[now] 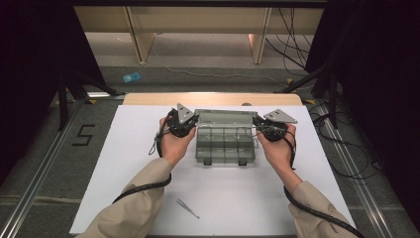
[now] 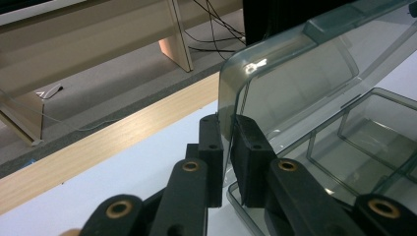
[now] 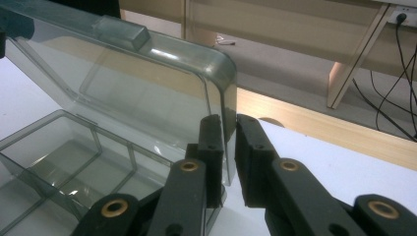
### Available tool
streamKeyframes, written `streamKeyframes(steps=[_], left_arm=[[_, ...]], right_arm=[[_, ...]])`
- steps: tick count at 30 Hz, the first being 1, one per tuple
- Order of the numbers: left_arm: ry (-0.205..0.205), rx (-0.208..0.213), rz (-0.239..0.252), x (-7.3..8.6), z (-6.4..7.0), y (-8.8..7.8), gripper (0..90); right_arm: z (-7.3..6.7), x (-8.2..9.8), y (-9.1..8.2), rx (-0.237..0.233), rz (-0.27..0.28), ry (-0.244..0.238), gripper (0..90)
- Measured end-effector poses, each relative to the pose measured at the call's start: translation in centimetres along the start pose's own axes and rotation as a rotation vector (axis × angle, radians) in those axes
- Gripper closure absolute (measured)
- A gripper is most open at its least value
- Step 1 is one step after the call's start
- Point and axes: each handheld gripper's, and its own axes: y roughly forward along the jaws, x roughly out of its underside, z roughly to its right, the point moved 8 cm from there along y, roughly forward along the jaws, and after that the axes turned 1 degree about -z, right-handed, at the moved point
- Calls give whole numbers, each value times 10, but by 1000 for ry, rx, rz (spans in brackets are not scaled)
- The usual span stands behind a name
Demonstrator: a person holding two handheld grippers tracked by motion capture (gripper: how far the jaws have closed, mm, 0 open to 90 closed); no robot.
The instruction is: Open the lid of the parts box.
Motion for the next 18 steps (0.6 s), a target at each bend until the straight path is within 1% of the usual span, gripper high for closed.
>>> streamKeyframes(steps=[1,2,3,5,6,8,9,11,12,14,15,18], left_arm=[[-3,0,-1,0,-1,1,824],[-1,1,-3,-1,-1,2,825],[-3,3,-6,-1,-2,3,825],[-8,4,-4,-1,-2,4,826],[-5,6,-7,-1,-3,5,826],[-10,5,-9,-2,-4,7,829],[-12,6,-7,-2,-5,9,831],[-10,9,-13,-2,-6,9,832],[-25,8,-13,-1,-6,11,835],[-27,9,-14,-1,-6,12,835],[-25,8,-15,0,-7,12,835],[-31,9,-15,0,-7,14,836]], right_arm=[[0,0,0,-2,0,-2,825],[-1,0,0,-7,-10,10,825],[1,-1,0,-2,-7,-1,825],[2,-1,1,6,0,-2,827],[1,-1,1,2,-6,6,827],[1,-2,2,6,-2,11,827],[1,-2,3,-4,-10,19,828],[2,-2,3,0,-6,12,829],[3,-3,4,5,-7,16,831],[2,-2,4,-1,-11,21,832],[3,-2,5,10,-9,18,832],[3,-2,7,7,-4,20,837]])
